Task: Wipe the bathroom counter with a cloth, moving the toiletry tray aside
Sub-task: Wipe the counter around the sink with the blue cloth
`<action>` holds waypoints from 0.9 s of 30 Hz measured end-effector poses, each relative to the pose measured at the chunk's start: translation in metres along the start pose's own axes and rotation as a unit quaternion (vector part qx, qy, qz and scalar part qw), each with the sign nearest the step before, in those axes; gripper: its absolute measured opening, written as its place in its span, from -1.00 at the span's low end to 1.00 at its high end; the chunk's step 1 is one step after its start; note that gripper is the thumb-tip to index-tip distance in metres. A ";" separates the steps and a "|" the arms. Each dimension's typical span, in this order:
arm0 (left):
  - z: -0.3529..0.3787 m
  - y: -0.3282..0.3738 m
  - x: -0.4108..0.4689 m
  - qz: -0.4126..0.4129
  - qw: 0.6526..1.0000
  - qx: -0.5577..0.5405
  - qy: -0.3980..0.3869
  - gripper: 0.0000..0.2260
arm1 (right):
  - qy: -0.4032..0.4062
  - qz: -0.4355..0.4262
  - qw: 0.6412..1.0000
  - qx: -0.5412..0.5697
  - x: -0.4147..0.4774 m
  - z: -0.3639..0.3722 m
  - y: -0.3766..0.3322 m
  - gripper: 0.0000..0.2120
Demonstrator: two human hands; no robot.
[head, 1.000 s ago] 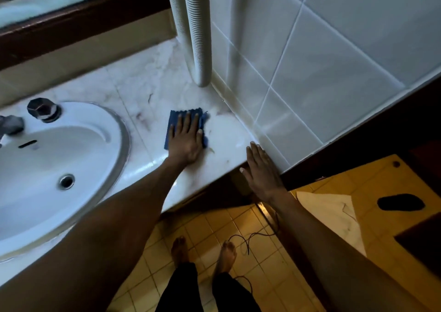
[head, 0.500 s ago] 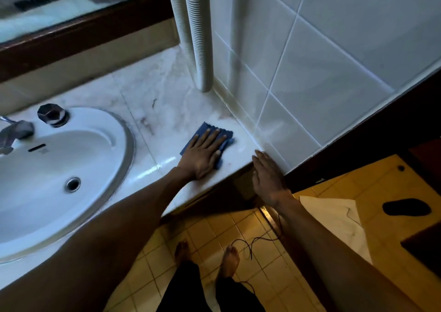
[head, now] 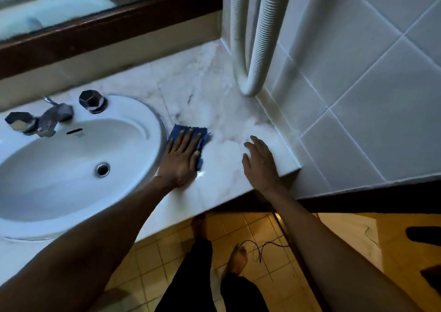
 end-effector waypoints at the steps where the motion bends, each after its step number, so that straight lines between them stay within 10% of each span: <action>1: 0.003 0.007 0.020 -0.027 1.000 -0.009 0.011 -0.49 | -0.007 -0.003 1.000 -0.011 0.004 0.005 -0.005 -0.66; 6: 0.019 0.036 0.082 -0.076 0.996 -0.042 0.009 -0.49 | -0.039 -0.014 0.996 -0.075 0.033 0.031 -0.013 -0.50; 11: 0.006 -0.001 0.077 0.055 0.998 -0.032 0.004 -0.51 | -0.053 -0.011 0.992 -0.111 0.073 0.056 -0.024 -0.44; 27: -0.056 -0.203 0.232 -0.303 0.953 -0.012 -0.004 -0.46 | -0.004 -0.001 0.984 -0.180 0.175 0.107 -0.051 -0.42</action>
Point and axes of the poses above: each hand's wrist, its own x-axis towards the middle knuckle, its own z-axis out of the palm, y = z × x, the point moved 4 cm from there along x, towards the middle knuckle, and after that the axes turned 9 degrees about y, right-handed, at the moved point
